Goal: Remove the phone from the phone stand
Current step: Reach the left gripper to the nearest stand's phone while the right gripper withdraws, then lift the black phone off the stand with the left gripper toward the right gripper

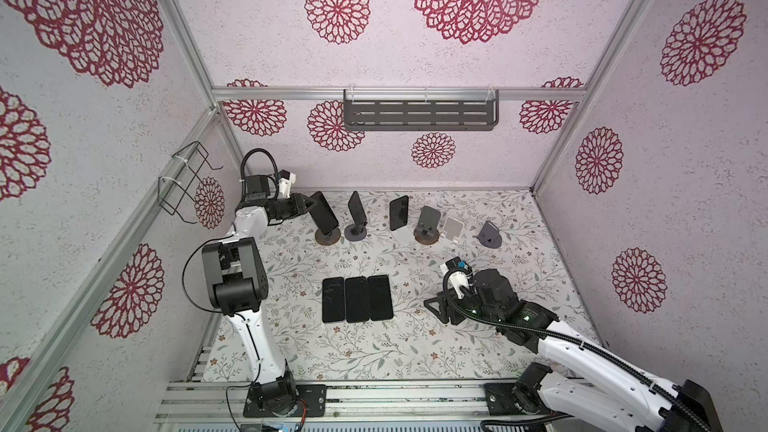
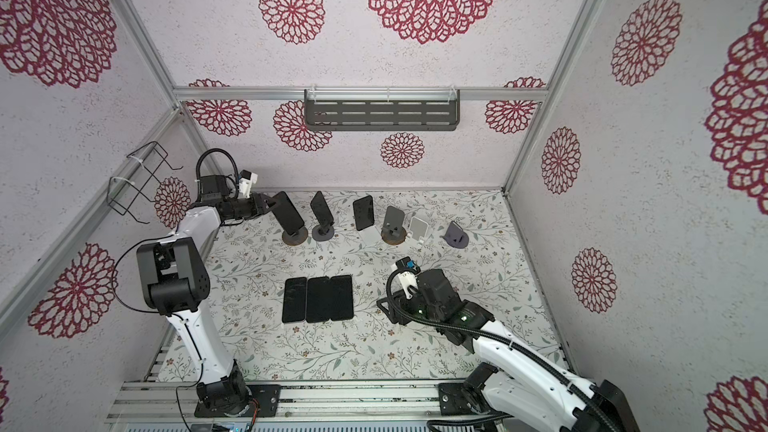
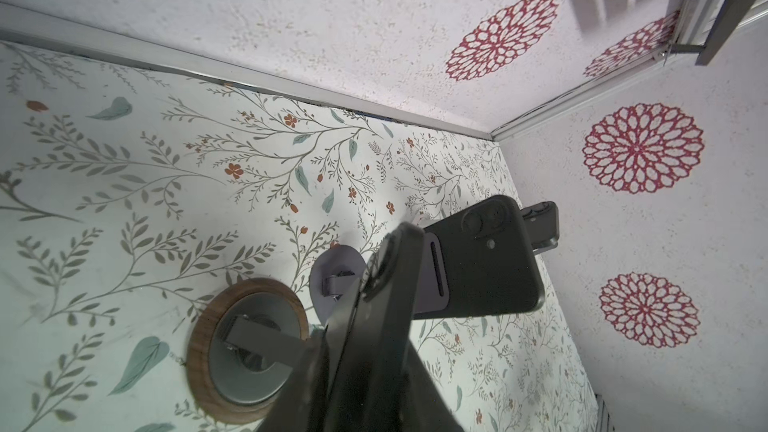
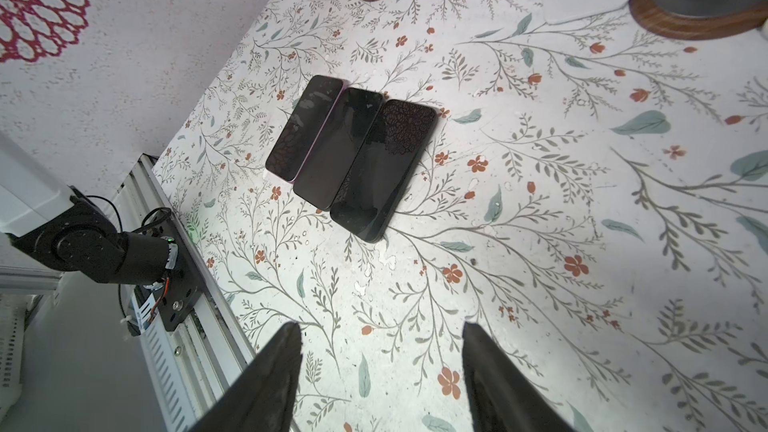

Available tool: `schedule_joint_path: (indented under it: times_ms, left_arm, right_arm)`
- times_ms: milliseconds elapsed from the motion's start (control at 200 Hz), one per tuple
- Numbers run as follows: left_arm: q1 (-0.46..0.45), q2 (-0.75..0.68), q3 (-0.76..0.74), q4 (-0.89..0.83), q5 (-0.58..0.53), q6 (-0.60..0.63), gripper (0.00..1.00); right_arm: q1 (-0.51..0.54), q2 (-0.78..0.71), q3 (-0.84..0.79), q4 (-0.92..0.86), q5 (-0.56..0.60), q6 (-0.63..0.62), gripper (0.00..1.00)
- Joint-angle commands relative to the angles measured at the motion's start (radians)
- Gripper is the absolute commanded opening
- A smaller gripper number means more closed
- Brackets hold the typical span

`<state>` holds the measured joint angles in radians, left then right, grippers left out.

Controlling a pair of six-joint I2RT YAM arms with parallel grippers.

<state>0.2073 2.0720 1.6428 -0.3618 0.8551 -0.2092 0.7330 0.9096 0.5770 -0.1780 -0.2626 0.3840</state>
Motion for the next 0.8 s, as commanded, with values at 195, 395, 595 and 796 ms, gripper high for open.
schedule_joint_path:
  times_ms: [195, 395, 595, 796]
  left_arm:
    - [0.006, -0.018, 0.059, -0.022, 0.014, 0.029, 0.08]
    - [0.008, -0.055, 0.126, -0.095, 0.007, 0.034, 0.05]
    - [0.008, -0.156, 0.179, -0.188, -0.073, 0.005, 0.02]
    - [0.005, -0.294, 0.178, -0.286, -0.063, -0.076, 0.00]
  right_arm:
    - [-0.007, -0.010, 0.003, 0.014, 0.021, -0.025, 0.65]
    - [-0.007, -0.013, -0.005, 0.026, 0.027, -0.023, 0.65]
    - [-0.007, -0.016, 0.010, 0.010, 0.057, -0.018, 0.65]
    - [-0.006, 0.025, 0.074, -0.083, 0.123, -0.015, 0.65]
